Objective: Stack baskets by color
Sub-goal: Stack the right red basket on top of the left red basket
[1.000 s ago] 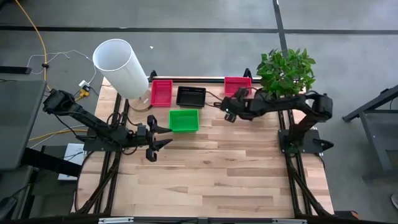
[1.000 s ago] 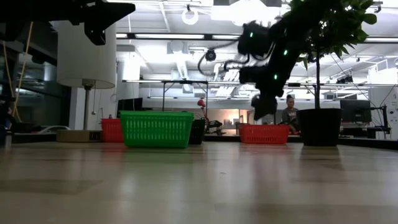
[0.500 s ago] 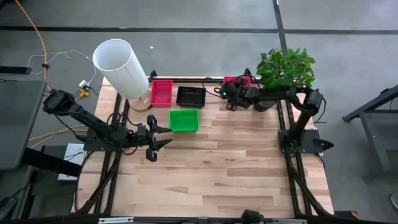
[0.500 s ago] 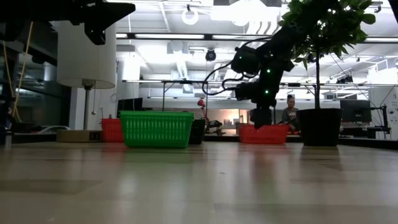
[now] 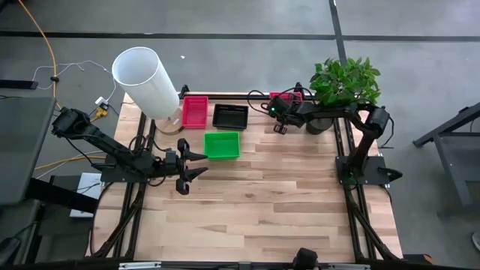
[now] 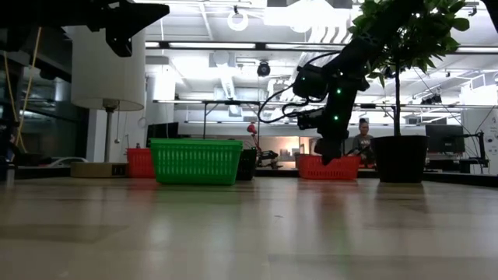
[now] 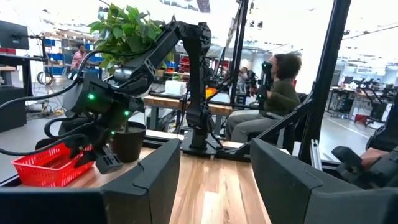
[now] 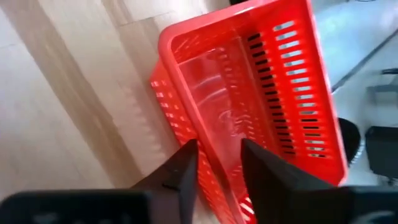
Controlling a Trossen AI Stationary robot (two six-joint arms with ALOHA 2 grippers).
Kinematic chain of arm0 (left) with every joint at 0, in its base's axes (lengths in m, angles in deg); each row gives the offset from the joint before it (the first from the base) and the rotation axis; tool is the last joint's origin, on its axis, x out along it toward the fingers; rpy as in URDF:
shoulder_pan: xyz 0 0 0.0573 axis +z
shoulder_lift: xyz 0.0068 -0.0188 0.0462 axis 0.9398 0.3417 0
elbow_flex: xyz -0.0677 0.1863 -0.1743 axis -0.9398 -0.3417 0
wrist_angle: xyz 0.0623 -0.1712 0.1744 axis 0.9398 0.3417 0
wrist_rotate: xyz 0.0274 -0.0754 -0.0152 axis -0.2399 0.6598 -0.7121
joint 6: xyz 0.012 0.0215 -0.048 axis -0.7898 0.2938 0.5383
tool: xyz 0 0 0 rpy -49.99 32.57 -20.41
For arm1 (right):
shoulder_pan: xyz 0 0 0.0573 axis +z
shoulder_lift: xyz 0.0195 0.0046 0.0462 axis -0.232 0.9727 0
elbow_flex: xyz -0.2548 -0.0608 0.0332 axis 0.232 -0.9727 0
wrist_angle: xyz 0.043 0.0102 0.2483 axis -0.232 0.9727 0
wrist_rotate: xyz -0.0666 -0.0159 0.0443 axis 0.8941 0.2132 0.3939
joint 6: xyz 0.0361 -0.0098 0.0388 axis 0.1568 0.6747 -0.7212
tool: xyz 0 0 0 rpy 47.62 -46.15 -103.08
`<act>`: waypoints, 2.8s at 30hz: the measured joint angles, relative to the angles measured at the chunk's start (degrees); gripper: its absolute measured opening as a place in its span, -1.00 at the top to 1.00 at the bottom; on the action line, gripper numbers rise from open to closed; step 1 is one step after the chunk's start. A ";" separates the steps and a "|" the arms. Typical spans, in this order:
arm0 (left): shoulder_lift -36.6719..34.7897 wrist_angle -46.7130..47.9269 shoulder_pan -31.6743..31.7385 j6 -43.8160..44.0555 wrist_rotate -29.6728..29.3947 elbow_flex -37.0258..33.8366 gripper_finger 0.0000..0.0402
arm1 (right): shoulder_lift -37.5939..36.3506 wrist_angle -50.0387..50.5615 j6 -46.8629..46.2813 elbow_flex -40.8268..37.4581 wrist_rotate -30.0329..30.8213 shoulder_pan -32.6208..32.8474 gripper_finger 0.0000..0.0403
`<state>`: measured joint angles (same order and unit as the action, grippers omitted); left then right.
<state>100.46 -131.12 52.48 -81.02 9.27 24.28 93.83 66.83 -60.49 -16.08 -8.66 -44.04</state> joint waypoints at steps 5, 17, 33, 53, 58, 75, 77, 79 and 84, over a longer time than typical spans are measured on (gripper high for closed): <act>0.00 0.02 0.00 0.00 0.01 0.00 0.09 | 0.22 0.83 0.00 0.00 -2.03 -0.71 0.76; 0.00 -0.09 0.00 0.00 0.01 0.00 0.09 | 0.16 1.35 1.91 -0.11 -1.84 1.25 0.99; 0.00 -6.26 -0.16 -0.51 8.53 0.00 0.09 | -10.56 -7.83 17.72 -0.07 3.08 20.99 1.00; 0.00 -12.30 -0.26 -0.46 12.80 0.04 0.09 | 12.03 -4.41 60.71 30.71 -0.83 25.05 1.00; 0.00 -12.70 -0.26 -0.46 14.18 0.04 0.09 | 19.76 -2.18 71.73 38.52 -1.03 23.67 1.00; 0.00 -14.02 -0.24 -2.98 14.59 0.04 0.09 | 36.02 -2.08 91.74 62.22 -9.30 17.80 1.00; 0.00 -14.01 -0.24 -2.40 14.61 0.04 0.09 | 36.52 -1.39 92.61 62.64 -9.34 17.87 1.00; 0.00 -13.90 -0.24 -1.51 14.61 0.04 0.09 | 36.61 -0.93 92.91 62.64 -9.64 17.89 1.00; 0.51 -13.57 -0.70 -0.44 15.05 0.04 0.09 | 36.61 0.53 91.94 62.66 -8.77 17.89 1.00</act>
<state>100.97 -144.68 51.78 -81.46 24.32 24.33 130.44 67.36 31.45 46.58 -17.43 -26.15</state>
